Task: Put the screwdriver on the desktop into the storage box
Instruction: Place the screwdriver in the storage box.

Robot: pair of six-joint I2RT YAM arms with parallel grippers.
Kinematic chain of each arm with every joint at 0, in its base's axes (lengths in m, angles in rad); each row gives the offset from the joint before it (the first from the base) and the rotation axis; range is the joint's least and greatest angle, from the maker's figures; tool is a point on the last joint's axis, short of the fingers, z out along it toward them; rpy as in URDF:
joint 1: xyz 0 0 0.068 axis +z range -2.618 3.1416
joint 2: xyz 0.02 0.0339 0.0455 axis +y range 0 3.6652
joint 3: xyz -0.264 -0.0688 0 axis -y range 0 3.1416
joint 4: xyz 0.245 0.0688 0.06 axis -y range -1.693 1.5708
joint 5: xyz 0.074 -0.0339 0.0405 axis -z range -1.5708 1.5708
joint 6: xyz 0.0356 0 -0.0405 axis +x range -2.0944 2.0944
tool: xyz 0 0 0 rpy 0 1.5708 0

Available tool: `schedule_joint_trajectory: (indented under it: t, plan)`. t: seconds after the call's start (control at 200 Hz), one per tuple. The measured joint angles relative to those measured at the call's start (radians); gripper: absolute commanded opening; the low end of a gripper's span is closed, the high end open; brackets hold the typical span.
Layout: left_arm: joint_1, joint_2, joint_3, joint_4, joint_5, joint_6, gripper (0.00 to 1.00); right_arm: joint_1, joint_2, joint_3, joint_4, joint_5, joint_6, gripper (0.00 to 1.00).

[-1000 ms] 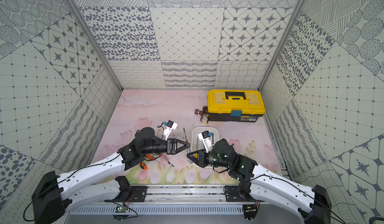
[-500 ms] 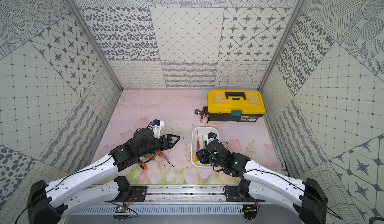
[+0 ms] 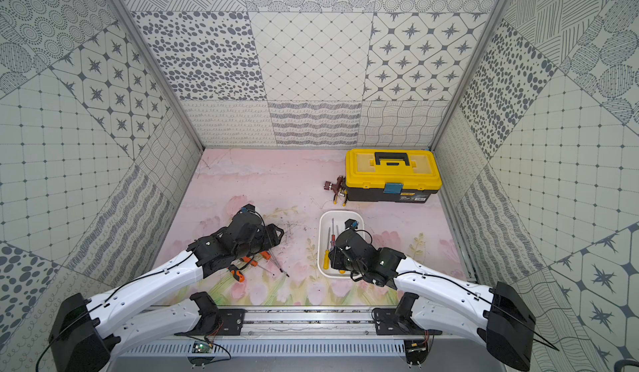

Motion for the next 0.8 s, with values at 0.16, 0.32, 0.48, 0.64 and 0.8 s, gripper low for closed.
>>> schedule_joint_trajectory:
  t: [0.16, 0.32, 0.48, 0.64, 0.8]
  plan:
    - [0.014, 0.005, -0.004, -0.014, -0.005, -0.008, 0.72, 0.0, 0.035, 0.01, -0.009, 0.008, 0.0, 0.06]
    - [0.019, 0.01, -0.006, -0.018, -0.005, -0.011, 0.72, 0.0, 0.046, 0.015, -0.026, 0.016, 0.002, 0.38]
    - [0.024, 0.018, -0.006, -0.029, -0.005, -0.011, 0.72, 0.0, 0.046, 0.017, -0.03, 0.023, -0.005, 0.47]
    - [0.027, 0.027, -0.007, -0.032, -0.007, -0.012, 0.72, 0.0, 0.039, 0.017, -0.038, 0.026, -0.008, 0.5]
    - [0.037, 0.045, -0.004, -0.035, -0.019, -0.016, 0.73, 0.0, 0.008, 0.017, -0.046, 0.026, -0.011, 0.47]
